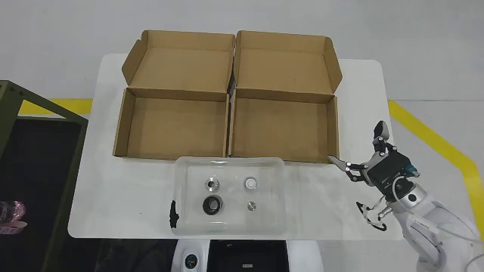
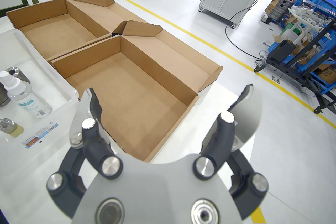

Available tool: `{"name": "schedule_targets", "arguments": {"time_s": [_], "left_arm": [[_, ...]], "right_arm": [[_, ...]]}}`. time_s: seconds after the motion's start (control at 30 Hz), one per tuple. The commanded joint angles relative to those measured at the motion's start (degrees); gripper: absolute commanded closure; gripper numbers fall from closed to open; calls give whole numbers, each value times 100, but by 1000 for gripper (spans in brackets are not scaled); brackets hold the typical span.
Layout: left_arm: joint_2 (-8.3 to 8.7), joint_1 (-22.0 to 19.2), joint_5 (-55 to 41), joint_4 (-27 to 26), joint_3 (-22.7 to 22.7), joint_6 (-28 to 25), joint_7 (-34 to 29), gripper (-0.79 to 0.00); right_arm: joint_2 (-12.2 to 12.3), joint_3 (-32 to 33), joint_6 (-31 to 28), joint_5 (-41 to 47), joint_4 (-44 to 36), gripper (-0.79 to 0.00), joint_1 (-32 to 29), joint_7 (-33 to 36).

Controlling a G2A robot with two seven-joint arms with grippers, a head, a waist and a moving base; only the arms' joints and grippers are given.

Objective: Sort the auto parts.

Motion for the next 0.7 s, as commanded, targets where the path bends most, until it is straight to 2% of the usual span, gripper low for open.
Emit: {"name": "schedule_targets", "arguments": {"time_s": [0.0, 0.5, 0.67], "left_arm": [[0, 0, 0, 0, 0, 0, 0, -784], [0, 0, 0, 0, 0, 0, 0, -785], [0, 0, 0, 0, 0, 0, 0, -785]], "right_arm": [[0, 0, 0, 0, 0, -785, 0, 0], [4, -46, 34, -19, -12, -785, 38, 23], [48, -359, -420, -82, -68, -785, 294, 392]]}}
